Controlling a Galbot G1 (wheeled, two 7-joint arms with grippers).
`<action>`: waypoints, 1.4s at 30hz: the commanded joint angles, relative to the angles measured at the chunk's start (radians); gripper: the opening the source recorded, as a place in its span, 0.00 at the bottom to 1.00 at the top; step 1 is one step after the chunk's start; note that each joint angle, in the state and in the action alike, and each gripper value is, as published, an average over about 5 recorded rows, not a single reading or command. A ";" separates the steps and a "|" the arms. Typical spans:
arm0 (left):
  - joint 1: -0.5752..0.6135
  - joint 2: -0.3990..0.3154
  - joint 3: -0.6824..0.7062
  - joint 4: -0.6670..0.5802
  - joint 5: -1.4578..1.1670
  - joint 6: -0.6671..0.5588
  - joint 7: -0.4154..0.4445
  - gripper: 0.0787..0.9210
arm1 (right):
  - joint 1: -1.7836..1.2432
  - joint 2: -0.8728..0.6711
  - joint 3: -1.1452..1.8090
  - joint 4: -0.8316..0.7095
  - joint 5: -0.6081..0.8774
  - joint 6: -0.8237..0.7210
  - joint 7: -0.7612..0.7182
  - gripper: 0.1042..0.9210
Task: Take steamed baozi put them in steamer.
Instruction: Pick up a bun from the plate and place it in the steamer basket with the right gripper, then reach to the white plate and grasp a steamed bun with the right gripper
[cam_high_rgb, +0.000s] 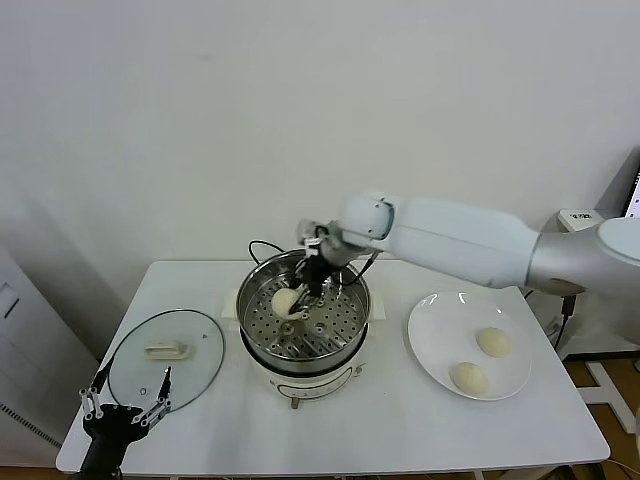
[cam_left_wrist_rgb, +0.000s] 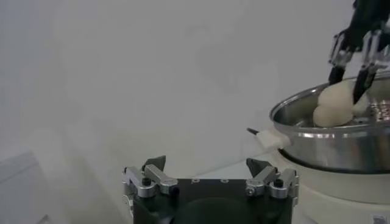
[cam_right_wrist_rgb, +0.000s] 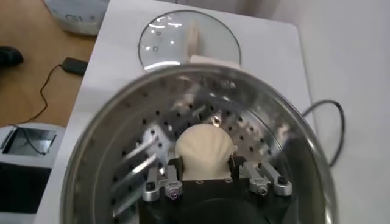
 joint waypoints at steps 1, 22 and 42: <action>0.002 -0.012 -0.001 0.001 -0.001 -0.001 -0.001 0.88 | -0.061 0.080 0.003 -0.016 0.016 -0.048 0.121 0.47; 0.004 -0.009 0.001 -0.001 -0.001 -0.003 -0.002 0.88 | 0.061 -0.086 0.053 0.025 -0.009 -0.040 0.003 0.88; 0.001 -0.002 -0.005 -0.001 -0.013 -0.001 -0.001 0.88 | -0.192 -0.619 0.202 -0.059 -0.668 0.295 -0.463 0.88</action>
